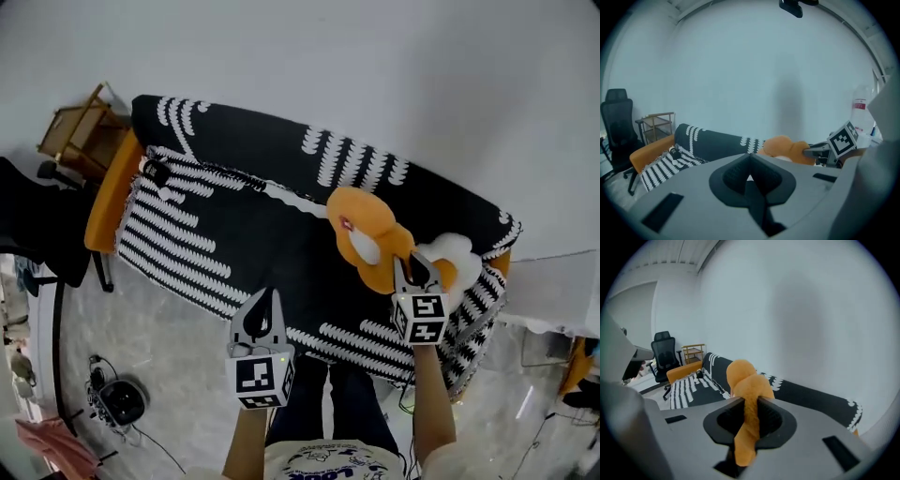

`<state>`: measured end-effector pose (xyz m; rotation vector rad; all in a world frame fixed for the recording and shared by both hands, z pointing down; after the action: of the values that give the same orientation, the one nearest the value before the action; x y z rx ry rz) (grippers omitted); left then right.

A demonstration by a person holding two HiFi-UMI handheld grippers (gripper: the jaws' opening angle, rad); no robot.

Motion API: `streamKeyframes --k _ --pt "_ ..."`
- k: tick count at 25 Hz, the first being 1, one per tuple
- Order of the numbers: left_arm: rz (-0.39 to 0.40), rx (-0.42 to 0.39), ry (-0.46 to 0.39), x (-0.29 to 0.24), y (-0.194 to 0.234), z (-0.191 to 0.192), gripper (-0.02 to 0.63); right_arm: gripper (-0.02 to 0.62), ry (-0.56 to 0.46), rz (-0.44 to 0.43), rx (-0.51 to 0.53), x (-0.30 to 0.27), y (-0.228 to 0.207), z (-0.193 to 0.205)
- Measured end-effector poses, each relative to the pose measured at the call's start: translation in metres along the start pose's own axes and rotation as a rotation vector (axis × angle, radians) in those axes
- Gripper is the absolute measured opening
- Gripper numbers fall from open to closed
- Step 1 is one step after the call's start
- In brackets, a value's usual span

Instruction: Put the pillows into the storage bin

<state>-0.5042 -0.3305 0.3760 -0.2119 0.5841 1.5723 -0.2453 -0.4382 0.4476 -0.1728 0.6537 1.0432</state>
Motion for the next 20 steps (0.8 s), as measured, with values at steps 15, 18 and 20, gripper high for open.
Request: streamKeyframes --k 15,18,20 --pt "0.547 -0.218 0.022 0.054 -0.141 -0.016 0.014 0.067 0.065 0.521 -0.218 0.28 -0.009 0.062" --pt "0.656 -0.255 0.045 0.063 -0.187 -0.007 0.014 0.067 0.099 0.624 -0.278 0.332 -0.01 0.089" --pt "0.731 -0.278 0.057 0.072 -0.221 0.002 0.014 0.067 0.123 0.691 -0.32 0.367 -0.011 0.109"
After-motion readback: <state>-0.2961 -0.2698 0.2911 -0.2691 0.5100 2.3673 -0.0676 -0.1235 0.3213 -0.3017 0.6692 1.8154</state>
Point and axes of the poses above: the fingertips, and each gripper's own axes: x backward along the fingers, y to its left, z out of its underside, the point moved 4 cm from there along x, backward along the fingers, and after that the axes turned 10 degrees about x, right-handed, at the moved point
